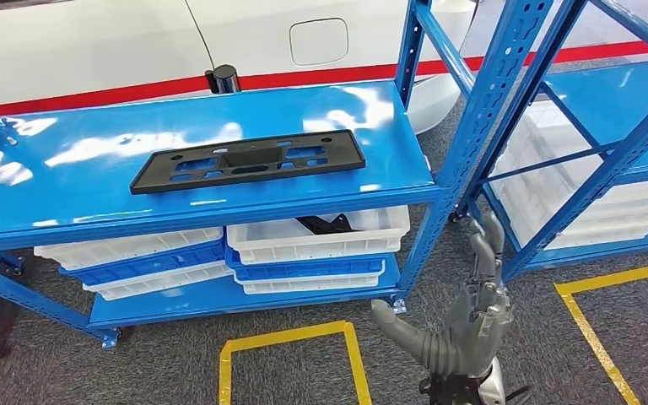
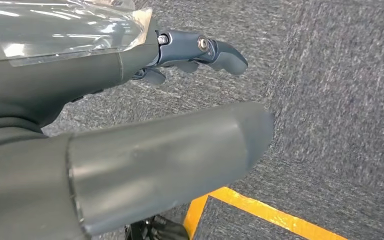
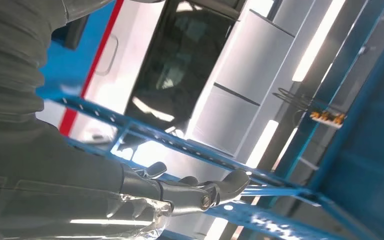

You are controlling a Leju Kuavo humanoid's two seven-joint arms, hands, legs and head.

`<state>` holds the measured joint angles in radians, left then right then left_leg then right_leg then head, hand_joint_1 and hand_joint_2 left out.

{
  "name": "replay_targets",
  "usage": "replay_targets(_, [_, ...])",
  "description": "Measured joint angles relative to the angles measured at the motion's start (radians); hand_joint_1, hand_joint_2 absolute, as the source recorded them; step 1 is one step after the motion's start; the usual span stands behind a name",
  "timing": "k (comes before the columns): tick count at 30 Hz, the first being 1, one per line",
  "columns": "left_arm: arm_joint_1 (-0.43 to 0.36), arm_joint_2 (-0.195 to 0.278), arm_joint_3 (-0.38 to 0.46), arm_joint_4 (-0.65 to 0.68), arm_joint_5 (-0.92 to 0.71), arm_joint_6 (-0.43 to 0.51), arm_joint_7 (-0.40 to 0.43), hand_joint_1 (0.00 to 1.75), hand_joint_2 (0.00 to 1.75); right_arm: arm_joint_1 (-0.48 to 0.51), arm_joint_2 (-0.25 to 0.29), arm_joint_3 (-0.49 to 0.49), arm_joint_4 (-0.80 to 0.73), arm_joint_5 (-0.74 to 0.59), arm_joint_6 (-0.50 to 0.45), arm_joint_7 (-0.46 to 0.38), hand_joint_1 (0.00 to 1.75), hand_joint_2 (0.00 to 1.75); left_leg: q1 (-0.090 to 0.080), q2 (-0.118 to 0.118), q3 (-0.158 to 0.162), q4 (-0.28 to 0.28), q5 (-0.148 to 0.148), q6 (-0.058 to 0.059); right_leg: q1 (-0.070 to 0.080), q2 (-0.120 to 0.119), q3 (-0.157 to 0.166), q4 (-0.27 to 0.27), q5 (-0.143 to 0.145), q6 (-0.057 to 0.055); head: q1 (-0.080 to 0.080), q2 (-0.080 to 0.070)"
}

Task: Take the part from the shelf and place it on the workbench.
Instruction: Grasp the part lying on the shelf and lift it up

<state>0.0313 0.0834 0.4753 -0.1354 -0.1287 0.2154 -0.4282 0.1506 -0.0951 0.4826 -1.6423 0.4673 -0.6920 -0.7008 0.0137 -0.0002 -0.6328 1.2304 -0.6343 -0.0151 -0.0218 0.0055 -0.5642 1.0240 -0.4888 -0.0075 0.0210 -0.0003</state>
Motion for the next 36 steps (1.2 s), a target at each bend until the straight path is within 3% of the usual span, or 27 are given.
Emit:
replay_targets(1, [0.0,-0.002,0.0,0.0,-0.002,0.003,0.001,0.0,0.0,0.006,0.009,-0.002,0.0,0.049,0.0,0.0,0.0,1.75,0.0,0.0,-0.038,0.05,-0.009,-0.001,0.001,0.001,0.003,0.0,-0.004,-0.002,0.0,0.0])
replay_targets(2, [0.001,-0.004,0.0,0.0,-0.004,0.007,0.001,0.0,0.0,0.011,0.02,-0.004,0.0,0.096,0.0,0.0,0.0,1.75,0.0,0.0,-0.059,0.065,0.004,-0.001,0.002,0.002,0.009,0.0,-0.009,-0.003,0.0,0.0])
replay_targets(3, [0.001,-0.007,0.0,0.0,-0.006,0.012,0.001,0.0,0.0,0.017,0.033,-0.005,-0.001,0.137,0.0,0.0,0.0,1.75,0.0,0.0,-0.061,0.041,0.038,0.001,0.003,0.004,0.016,0.0,-0.015,-0.002,0.0,0.0])
replay_targets(5, [0.0,-0.011,0.0,0.0,-0.008,0.021,0.001,0.0,0.0,0.026,0.057,-0.006,-0.005,0.191,0.0,0.0,0.0,1.75,0.0,0.0,-0.017,-0.083,0.127,0.009,0.003,0.008,0.033,0.0,-0.028,0.003,0.0,0.0])
replay_targets(7, [0.0,-0.015,0.0,0.0,-0.009,0.026,0.002,0.0,0.0,0.03,0.074,-0.006,-0.01,0.213,0.0,0.0,0.0,1.75,-0.005,-0.002,0.025,-0.178,0.167,0.018,0.009,0.01,0.04,0.0,-0.041,0.013,0.0,0.0])
replay_targets(11, [-0.002,-0.023,0.0,0.0,-0.009,0.032,0.003,0.0,0.0,0.032,0.097,-0.012,-0.037,0.255,0.0,0.008,0.0,1.75,-0.012,-0.003,0.042,-0.204,0.165,0.035,0.01,0.01,0.043,0.0,-0.053,0.033,0.0,0.0])
replay_targets(12, [-0.002,-0.025,0.0,0.0,-0.009,0.034,0.003,0.0,0.0,0.031,0.101,-0.018,-0.049,0.271,-0.001,0.01,0.0,1.75,-0.011,-0.003,0.047,-0.207,0.166,0.036,0.011,0.008,0.046,0.003,-0.045,0.038,0.001,0.0])
replay_targets(15, [-0.006,-0.035,0.0,0.0,-0.01,0.041,0.008,0.0,0.0,0.021,0.109,-0.036,-0.094,0.309,-0.001,0.018,0.0,1.75,-0.015,-0.006,0.057,-0.208,0.161,0.032,0.012,0.003,0.062,-0.009,-0.035,0.031,0.004,0.0])
replay_targets(17, [-0.01,-0.042,0.0,0.0,-0.01,0.047,0.015,0.0,0.0,0.0,0.111,-0.047,-0.129,0.32,-0.001,0.023,0.0,1.75,-0.018,-0.005,0.055,-0.208,0.16,0.033,0.011,0.002,0.071,-0.024,-0.045,0.025,0.003,0.0])
replay_targets(22, [-0.018,-0.062,0.0,0.0,-0.007,0.068,0.017,0.0,0.0,-0.066,0.084,-0.063,-0.199,0.3,-0.001,0.025,0.0,1.75,-0.021,-0.005,0.057,-0.208,0.157,0.037,0.009,0.002,0.072,-0.031,-0.046,0.027,0.003,0.0])
replay_targets(28, [-0.035,-0.105,0.0,-0.003,-0.019,0.083,-0.015,0.0,0.0,-0.18,0.001,-0.051,-0.239,0.265,-0.001,0.035,0.0,1.75,-0.021,-0.004,0.063,-0.208,0.156,0.041,0.009,0.002,0.072,-0.033,-0.044,0.03,0.003,0.0])
replay_targets(33, [-0.053,-0.147,-0.023,-0.01,-0.073,0.082,-0.031,0.0,0.0,-0.279,-0.06,0.025,-0.212,0.232,0.002,0.143,0.0,1.75,-0.02,-0.004,0.064,-0.208,0.158,0.042,0.01,0.002,0.078,-0.032,-0.044,0.031,0.004,0.0])
replay_targets(36, [-0.071,-0.165,-0.048,-0.014,-0.105,0.079,-0.031,0.0,0.0,-0.38,-0.062,0.108,-0.177,0.205,0.023,0.235,0.0,1.75,-0.019,-0.003,0.064,-0.209,0.16,0.043,0.011,0.003,0.08,-0.032,-0.042,0.033,0.004,0.0])
